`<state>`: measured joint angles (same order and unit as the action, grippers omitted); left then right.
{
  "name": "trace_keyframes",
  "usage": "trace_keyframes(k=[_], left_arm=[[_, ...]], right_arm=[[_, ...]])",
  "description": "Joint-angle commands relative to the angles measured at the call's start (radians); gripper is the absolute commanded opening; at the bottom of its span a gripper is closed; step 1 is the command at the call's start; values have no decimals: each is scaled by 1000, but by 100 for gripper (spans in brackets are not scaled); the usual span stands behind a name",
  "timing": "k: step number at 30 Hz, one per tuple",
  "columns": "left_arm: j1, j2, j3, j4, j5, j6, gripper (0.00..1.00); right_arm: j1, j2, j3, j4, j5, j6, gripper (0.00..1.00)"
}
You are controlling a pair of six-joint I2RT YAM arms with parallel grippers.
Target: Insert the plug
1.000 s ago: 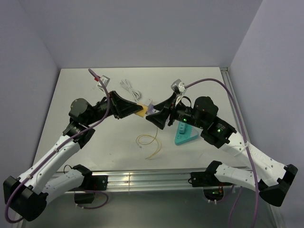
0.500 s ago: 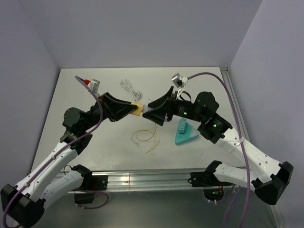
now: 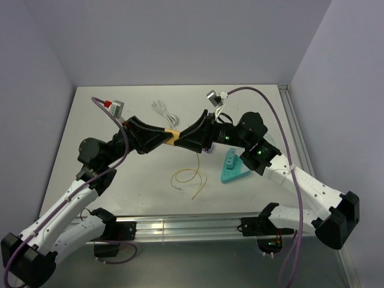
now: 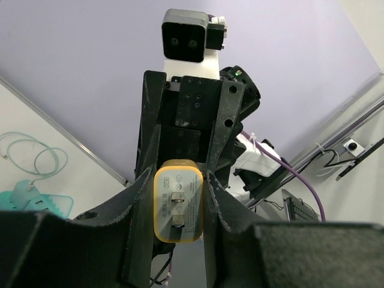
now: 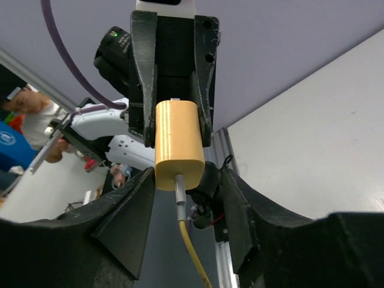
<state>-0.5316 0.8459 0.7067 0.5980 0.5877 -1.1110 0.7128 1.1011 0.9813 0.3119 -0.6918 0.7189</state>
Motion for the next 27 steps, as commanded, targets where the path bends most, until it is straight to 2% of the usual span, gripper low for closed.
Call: trace_keyframes(k=[1,3,7,9,10,11,12,14,15,16,17,18,19,20,21,22,23,24,27], left_arm=[[-5,-10,-3,89,21,-13,0],[-4,-8,-6,92,24,-12,1],[-4,-4,-10,108,26,-13,0],[-5,7,-12,117,37,-15,0],[-4,12,-7,112,41,-16,0],[-4,16,-6,103,49,-16,0],[-4,18,-4,91,47,-13,0],[-4,12,10,13,35,20,0],[-2,7,36,-31,29,40,1],[-2,5,54,-84,21,97,23],[-1,-4,71,-212,6,129,42],[-1,-28,92,-258,-52,178,61],[-1,-50,99,-311,-87,201,84],[-2,-73,103,-357,-133,226,95],[-1,-120,114,-447,-217,250,99],[-1,-146,120,-489,-271,291,100],[-1,-171,126,-530,-320,313,99],[-1,-217,140,-606,-419,335,99],[-1,-296,157,-725,-570,387,99]], right_arm=[[-4,17,39,119,-37,60,55],[-4,28,40,141,-46,74,47],[-4,48,48,171,-69,106,41],[-4,62,53,185,-83,116,34],[-4,65,57,191,-87,119,28],[-3,69,69,188,-92,116,17],[-4,78,76,181,-103,113,0],[-3,86,92,152,-109,99,0],[-4,88,102,82,-101,80,0],[-3,85,118,16,-77,9,0],[-4,85,160,-58,-54,-31,0],[-10,86,180,-170,-31,-89,0],[-18,92,225,-235,-16,-122,0],[-25,101,255,-303,7,-160,0],[-32,109,282,-385,37,-195,0],[-45,117,308,-510,60,-254,0],[-56,135,354,-567,81,-280,0],[-62,141,374,-671,96,-304,0],[-75,174,450,-862,217,-412,0]])
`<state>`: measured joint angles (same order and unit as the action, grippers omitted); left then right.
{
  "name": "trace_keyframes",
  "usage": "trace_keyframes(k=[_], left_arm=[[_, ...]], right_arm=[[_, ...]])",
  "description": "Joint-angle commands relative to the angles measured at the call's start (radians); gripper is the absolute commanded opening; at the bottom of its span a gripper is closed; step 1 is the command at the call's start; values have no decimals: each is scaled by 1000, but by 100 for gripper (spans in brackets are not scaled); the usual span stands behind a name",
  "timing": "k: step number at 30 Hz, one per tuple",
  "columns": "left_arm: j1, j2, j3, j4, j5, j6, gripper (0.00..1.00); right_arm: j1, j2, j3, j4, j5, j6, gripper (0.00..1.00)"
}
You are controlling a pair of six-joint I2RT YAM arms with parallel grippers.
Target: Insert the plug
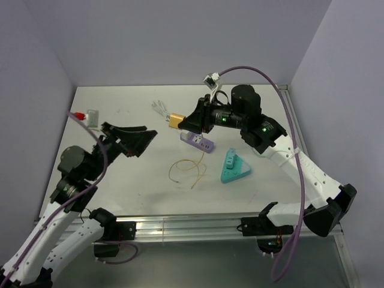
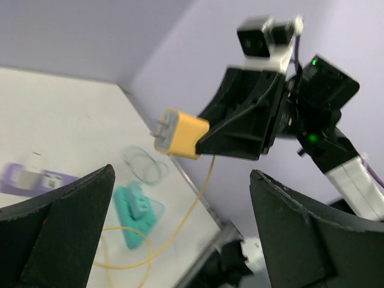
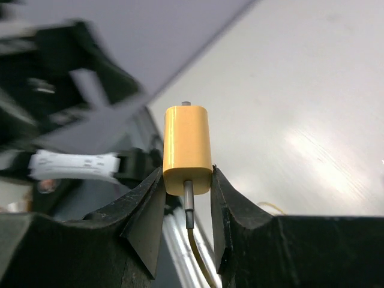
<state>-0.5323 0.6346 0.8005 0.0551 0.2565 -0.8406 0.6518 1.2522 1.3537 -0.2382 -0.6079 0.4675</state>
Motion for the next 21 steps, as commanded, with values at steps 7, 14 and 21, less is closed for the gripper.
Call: trace_keyframes(k=[7,14,21], left_arm=[[-1,-167,57,-250,-330,187,100],[-24,-171,45,-251,-341,218,99],[-34,-167,37,-259,-356,239,99]], right_arm=[[-14,171,234,-616,445,-323,0],[-11,340,272,-691,615,-426,0],[-4,539,419,-693,729,-562,0]])
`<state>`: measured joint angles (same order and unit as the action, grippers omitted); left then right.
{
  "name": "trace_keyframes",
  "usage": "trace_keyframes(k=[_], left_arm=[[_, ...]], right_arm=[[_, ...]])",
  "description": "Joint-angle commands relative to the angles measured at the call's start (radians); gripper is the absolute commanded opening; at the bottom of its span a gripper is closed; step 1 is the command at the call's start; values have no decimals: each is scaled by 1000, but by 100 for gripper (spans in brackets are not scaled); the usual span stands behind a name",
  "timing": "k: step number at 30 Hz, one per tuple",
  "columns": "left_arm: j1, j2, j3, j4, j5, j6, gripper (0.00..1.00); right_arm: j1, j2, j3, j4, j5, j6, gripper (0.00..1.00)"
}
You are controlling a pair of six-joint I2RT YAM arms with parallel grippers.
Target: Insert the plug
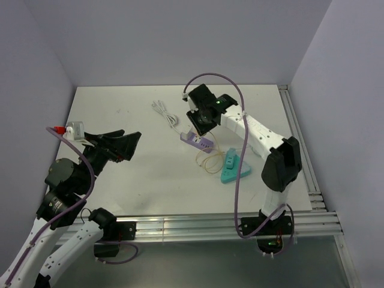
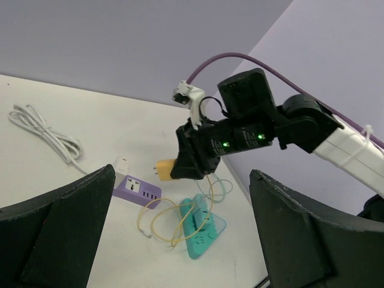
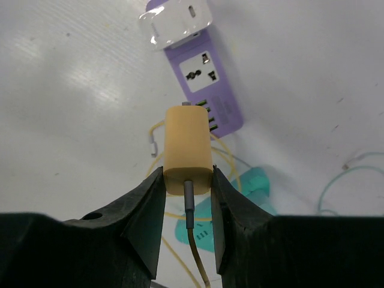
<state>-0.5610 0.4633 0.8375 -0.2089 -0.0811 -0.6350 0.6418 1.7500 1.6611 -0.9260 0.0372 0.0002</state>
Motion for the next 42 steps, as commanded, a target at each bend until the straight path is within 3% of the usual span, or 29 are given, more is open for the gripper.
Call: trace_keyframes(k=[1,7,42], left_arm=[[-5,6,-1,6,-19,34,99],[-5,14,2,-3,-26,46,99],[-4,17,-43,32,-26,35,99]], right_arm=[[6,93,132,-11,99,-110,0],[7,262,267,-92,165,-218,0],[12,424,319,-123,113,-325,0]])
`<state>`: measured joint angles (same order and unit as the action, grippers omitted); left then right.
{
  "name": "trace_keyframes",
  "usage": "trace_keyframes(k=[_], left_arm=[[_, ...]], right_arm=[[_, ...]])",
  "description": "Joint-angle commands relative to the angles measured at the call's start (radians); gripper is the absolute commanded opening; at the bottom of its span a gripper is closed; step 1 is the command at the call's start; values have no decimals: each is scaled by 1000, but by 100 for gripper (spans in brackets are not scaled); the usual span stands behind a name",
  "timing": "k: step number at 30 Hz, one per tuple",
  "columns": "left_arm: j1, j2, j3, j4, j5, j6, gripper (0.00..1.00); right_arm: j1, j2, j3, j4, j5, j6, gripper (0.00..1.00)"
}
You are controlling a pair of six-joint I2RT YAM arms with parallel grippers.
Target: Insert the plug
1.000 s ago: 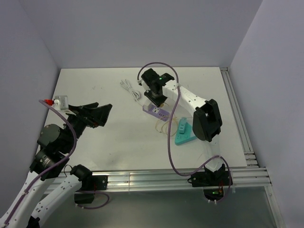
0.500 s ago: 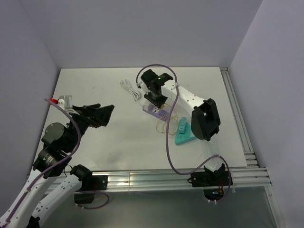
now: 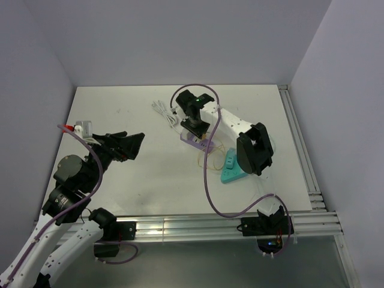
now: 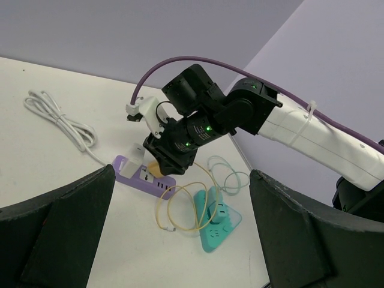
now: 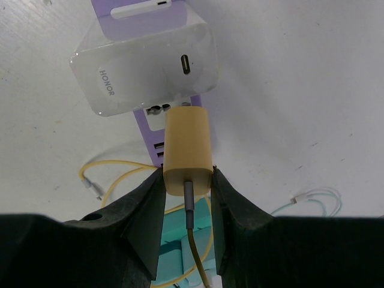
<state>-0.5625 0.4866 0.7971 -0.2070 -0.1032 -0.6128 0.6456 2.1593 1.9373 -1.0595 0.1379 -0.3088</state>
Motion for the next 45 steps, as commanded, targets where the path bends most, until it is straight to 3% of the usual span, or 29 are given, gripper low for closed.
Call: trace_keyframes(k=[1,19,29,38,42,45], left_arm=[[-4,-5,-2,32,-4,15,99],[-2,-14,-16,31,-12,25,100],[-5,-39,-24,21,-27,39,99],[-17,-57,-27,8,-56,61,100],[-17,-60,-35,6,-59,62,100],[-17,-62,-32,0,-66,65,99]], right_arm=[[8,17,43,10,14,-18,0],[12,71,49,18,5,-130,0],[20,140,190,-7,-38,-220,0],[42,175,146,56,8,-246,0],[58,163,213,-13,-157,-266,0],[86,149,223,-60,-195,-257,0]])
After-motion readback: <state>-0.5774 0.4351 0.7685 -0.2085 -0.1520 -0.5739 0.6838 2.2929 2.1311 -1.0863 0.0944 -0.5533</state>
